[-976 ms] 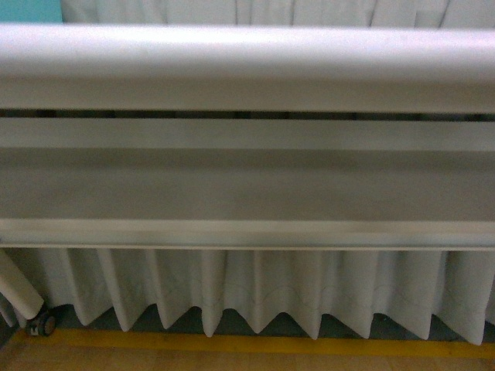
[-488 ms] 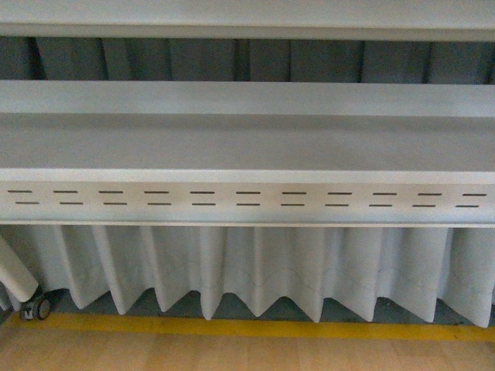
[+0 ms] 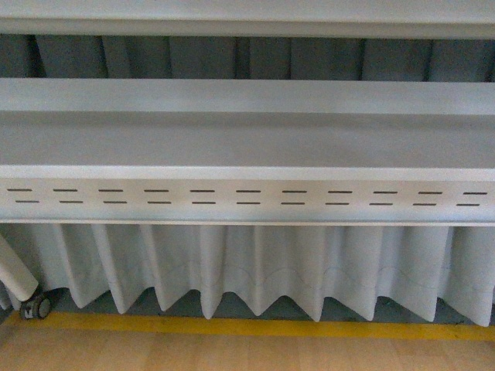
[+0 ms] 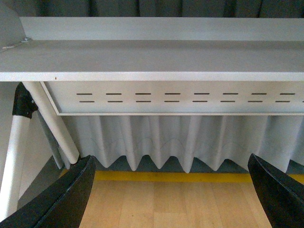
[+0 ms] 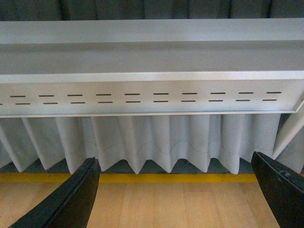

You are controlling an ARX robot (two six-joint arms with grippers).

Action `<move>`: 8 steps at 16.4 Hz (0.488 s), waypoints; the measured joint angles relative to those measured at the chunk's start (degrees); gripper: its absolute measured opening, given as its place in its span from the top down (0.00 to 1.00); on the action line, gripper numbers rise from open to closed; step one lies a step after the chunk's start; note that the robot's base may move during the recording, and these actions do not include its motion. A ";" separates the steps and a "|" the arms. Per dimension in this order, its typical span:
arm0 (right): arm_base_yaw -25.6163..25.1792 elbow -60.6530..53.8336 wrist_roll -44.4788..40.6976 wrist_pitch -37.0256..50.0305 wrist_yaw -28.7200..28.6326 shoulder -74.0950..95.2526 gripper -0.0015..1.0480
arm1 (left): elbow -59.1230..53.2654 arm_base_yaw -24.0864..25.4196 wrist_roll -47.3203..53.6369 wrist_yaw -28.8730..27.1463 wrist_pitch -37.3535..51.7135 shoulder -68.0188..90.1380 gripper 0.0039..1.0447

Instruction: Wind up and store yellow beetle toy

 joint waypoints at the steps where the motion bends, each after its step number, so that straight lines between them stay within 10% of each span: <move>1: 0.00 0.00 0.00 0.00 0.00 0.00 0.06 | 0.00 0.00 0.00 -0.02 0.00 0.00 0.06; 8: 0.00 0.00 0.00 -0.02 0.00 0.00 0.06 | -0.02 0.00 0.00 -0.02 0.00 0.00 0.06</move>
